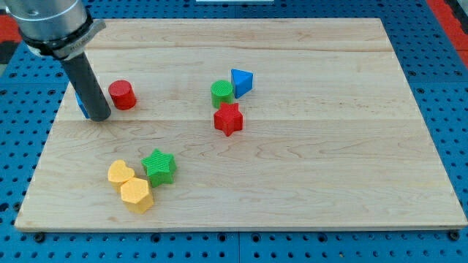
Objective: Push the blue cube to the left side of the blue triangle
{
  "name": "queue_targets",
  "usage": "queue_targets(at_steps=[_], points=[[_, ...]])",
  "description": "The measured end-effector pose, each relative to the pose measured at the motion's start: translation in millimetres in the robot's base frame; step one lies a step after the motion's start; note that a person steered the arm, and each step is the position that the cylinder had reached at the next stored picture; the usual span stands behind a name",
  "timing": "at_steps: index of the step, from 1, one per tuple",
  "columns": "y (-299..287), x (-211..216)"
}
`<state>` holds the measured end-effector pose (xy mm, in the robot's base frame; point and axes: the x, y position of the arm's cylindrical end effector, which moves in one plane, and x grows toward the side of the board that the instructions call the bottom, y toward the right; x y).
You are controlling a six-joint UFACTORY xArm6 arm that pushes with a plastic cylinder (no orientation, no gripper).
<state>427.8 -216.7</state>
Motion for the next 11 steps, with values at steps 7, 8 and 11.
queue_targets(at_steps=[7,8,11], points=[[0.4,-24.6],[32.0,-34.1],[7.9,-63.0]])
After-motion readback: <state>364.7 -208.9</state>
